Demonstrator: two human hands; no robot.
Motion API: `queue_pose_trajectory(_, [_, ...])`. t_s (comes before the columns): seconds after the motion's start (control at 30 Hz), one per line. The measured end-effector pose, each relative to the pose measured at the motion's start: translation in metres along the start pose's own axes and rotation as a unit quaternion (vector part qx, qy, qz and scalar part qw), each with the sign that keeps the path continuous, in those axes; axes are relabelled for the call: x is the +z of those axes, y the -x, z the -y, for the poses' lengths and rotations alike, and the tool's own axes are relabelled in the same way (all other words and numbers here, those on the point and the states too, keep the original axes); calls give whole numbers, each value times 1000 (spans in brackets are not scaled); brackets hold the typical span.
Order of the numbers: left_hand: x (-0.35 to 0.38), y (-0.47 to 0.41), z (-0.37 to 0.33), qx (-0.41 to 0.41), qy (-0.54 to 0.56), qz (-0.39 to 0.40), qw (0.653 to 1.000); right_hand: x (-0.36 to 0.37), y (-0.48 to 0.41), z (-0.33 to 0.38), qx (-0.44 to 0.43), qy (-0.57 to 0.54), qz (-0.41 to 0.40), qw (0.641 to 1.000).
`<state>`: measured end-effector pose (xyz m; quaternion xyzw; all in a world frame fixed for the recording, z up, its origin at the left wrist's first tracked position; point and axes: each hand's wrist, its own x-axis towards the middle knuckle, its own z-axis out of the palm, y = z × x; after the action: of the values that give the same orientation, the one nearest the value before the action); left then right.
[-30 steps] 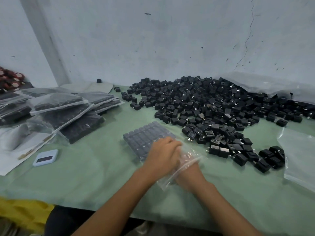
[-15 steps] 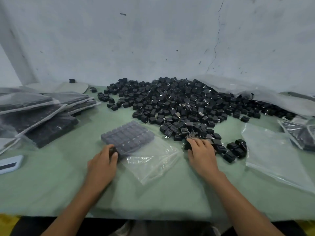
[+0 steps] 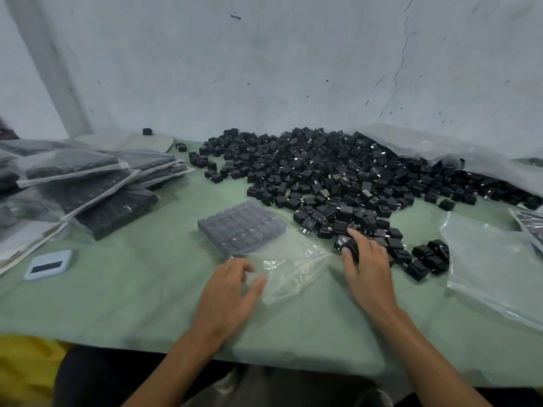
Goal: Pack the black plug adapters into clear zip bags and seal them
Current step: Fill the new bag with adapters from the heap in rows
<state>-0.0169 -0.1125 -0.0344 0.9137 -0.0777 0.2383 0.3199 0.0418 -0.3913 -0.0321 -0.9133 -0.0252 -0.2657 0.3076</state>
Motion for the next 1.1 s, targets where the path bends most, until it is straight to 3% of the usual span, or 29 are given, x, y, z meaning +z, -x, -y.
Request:
queue_pose_trajectory(0.07, [3,5,-7,33,-22,33,999,-4,7,9,50,-102,-4,994])
queue_pose_trajectory(0.17, [4,6,-10,69,-63,50,994,-12,16,26,145,-295,11,944])
queue_pose_trajectory(0.33, [4,8,-13,100,-100,33,989,-18,38,43,201,-387,110,893])
queue_pose_trajectory(0.57, [4,9,-19,126,-121,7,985,-4,48,67,114,-274,212,931])
queue_pose_trajectory(0.83, [6,9,-17,211,-122,-67,968,27,24,106,117,-278,251,920])
queue_pose_trajectory(0.93, [6,9,-16,208,-117,-72,968,35,8,116,61,-182,290,937])
queue_pose_trajectory(1.0, [6,9,-16,213,-118,-75,967,41,0,115,-11,-56,295,954])
queue_pose_trajectory(1.1, [4,10,-17,222,-114,-61,967,51,-3,112,-140,84,314,935])
